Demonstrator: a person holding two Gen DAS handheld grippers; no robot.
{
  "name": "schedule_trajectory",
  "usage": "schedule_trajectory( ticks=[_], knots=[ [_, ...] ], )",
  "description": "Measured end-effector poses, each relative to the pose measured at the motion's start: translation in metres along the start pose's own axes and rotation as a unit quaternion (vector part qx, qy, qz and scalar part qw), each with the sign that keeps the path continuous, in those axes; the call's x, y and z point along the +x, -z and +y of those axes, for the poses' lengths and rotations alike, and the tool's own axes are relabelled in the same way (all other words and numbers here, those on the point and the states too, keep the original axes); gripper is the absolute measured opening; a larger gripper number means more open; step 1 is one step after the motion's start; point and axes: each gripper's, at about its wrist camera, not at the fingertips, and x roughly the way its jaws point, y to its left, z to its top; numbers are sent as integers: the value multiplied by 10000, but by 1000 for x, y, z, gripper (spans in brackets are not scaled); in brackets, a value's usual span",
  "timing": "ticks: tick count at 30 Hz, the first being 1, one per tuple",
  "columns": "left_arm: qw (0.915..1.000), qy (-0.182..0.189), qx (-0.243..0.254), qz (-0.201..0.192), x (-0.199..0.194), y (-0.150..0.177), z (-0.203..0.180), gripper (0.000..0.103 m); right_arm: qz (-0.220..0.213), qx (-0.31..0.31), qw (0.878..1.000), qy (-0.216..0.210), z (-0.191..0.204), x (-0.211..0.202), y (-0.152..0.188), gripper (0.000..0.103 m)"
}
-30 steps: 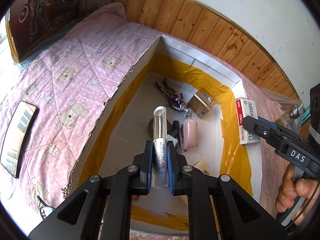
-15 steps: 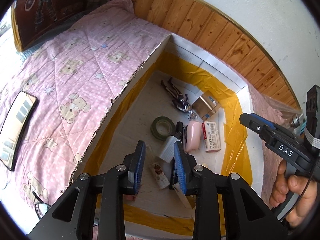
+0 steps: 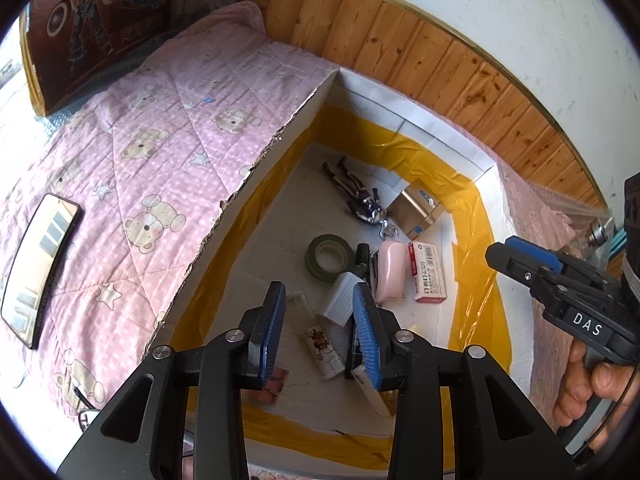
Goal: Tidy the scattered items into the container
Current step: 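Open the left gripper dropping the glass tube while the right releases the staple box, then withdraw both open grippers from above the box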
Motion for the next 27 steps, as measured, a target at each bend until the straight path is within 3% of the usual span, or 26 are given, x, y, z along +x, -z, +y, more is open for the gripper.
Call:
schedule_trajectory(
  ticks=[19,27],
  knots=[
    [9977,-300,513,-328,-17,8,-17,39,279,-440,9986,-60,27,-41,37,54],
    [9986,-198,404,-278,-29,23,-21,43,333,-633,9974,-15,33,-61,55,57]
  ],
)
